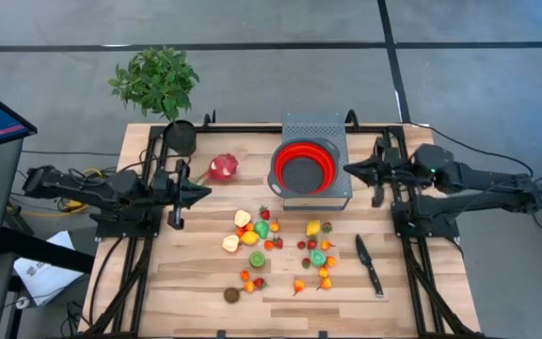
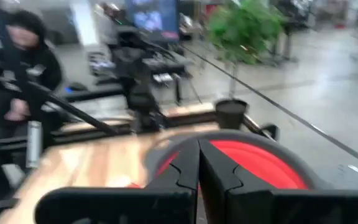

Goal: Pick & Place Fruit
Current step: Put the red colander on the shelf

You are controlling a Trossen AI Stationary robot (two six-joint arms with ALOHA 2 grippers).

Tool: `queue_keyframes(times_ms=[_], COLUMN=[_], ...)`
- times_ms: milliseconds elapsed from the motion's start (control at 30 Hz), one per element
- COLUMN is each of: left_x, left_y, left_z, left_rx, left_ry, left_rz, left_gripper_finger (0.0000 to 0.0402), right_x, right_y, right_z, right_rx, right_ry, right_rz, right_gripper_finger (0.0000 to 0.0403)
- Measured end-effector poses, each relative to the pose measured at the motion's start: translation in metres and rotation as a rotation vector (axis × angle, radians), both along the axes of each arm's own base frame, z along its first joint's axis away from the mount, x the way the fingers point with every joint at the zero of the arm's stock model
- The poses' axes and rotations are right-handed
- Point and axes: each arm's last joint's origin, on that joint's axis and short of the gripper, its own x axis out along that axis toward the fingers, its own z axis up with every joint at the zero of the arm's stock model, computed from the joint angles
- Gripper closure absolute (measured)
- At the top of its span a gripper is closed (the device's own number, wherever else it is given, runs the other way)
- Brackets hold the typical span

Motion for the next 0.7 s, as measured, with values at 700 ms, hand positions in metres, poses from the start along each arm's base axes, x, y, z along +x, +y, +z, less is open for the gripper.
queue_keyframes(times_ms=[700], left_x=[-0.002], left_y=[0.001], left_z=[0.001], left_rx=[0.007], left_ry=[-0.020], left_rz=[0.006], left_gripper_finger=[0.0399], right_x=[0.078], right_y=[-0.034], right_z=[0.039], right_rx=[0.412], right_ry=[0.866], right_rz=[-0.355], right_gripper_finger=[0.0403])
